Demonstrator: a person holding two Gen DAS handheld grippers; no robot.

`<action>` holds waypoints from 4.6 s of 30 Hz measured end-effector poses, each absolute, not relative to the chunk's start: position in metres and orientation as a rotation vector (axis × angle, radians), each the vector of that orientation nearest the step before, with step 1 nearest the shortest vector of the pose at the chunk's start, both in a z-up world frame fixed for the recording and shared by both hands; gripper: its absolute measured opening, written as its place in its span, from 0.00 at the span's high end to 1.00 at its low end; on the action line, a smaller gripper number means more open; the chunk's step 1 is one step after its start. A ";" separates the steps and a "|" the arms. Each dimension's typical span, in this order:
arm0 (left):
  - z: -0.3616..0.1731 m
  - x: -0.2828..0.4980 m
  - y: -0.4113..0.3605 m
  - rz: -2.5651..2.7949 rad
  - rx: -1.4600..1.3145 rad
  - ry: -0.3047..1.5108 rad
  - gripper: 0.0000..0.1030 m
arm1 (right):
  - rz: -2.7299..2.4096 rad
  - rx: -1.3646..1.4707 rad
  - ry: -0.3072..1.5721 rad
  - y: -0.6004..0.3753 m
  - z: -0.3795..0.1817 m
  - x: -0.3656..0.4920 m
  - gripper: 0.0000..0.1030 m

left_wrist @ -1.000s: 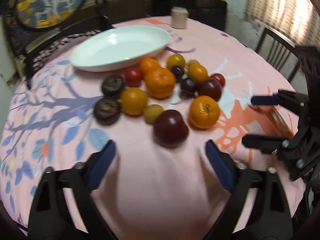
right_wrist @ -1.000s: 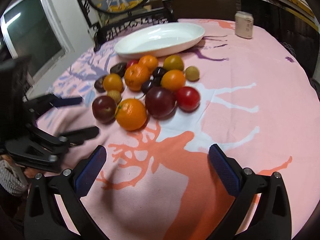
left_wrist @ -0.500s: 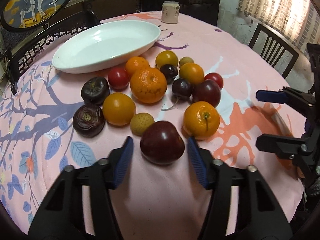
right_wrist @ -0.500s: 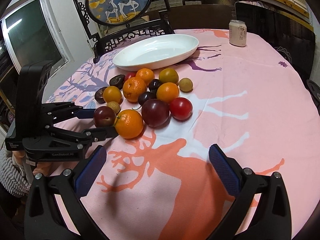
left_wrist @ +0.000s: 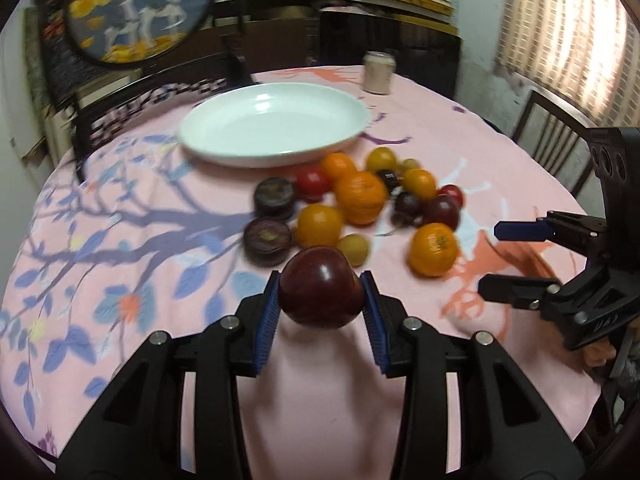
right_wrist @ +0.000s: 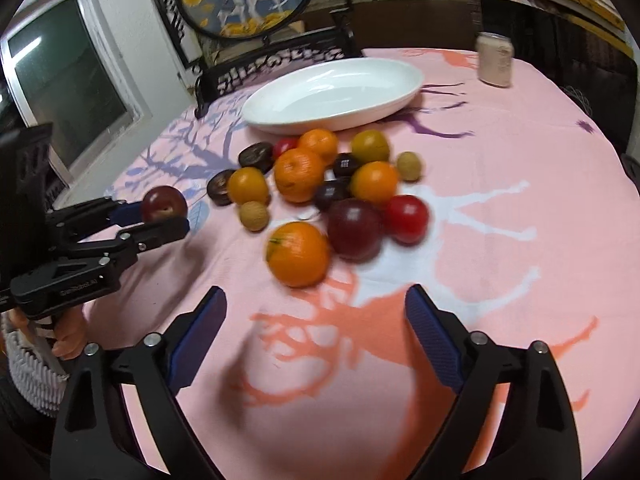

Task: Organize fruits
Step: 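Grasp the large dark red plum with the left tool while the right tool grasps an orange, then carry the plum and orange over the white plate and open both tools, then withdraw both open tools from the plate back toward the fruit cluster, then grasp a dark brown mangosteen with the left tool while the right tool grasps a red tomato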

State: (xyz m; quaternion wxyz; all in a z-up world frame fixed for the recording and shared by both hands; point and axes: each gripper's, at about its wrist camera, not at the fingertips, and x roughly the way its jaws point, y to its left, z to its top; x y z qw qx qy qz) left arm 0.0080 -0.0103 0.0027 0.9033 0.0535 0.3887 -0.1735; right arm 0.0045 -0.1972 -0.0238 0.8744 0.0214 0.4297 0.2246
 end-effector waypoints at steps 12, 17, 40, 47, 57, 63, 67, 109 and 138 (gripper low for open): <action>-0.006 0.016 0.006 -0.328 0.062 0.847 0.61 | 0.413 -0.024 0.922 -0.167 -0.038 0.031 0.54; -0.012 0.022 0.006 -0.310 0.059 0.874 0.61 | 0.438 0.021 0.917 -0.175 -0.038 0.032 0.60; 0.017 0.191 -0.017 -0.192 0.021 0.876 0.60 | 0.364 0.011 0.845 -0.162 -0.003 0.201 0.59; 0.013 0.188 -0.012 -0.201 0.008 0.846 0.44 | 0.354 0.002 0.751 -0.177 0.012 0.184 0.36; 0.022 0.141 0.014 -0.143 -0.010 0.785 0.38 | 0.348 0.068 0.709 -0.196 0.028 0.148 0.32; 0.012 0.105 0.037 -0.109 -0.008 0.796 0.30 | 0.317 0.060 0.707 -0.214 0.017 0.114 0.27; 0.005 0.090 0.033 -0.128 0.015 0.813 0.25 | 0.292 0.073 0.695 -0.228 0.012 0.094 0.10; -0.028 0.100 0.016 -0.059 0.173 0.855 0.20 | 0.296 0.114 0.769 -0.242 -0.002 0.088 0.10; -0.022 0.092 0.016 -0.113 0.118 0.864 0.58 | 0.369 0.063 0.874 -0.248 -0.033 0.057 0.55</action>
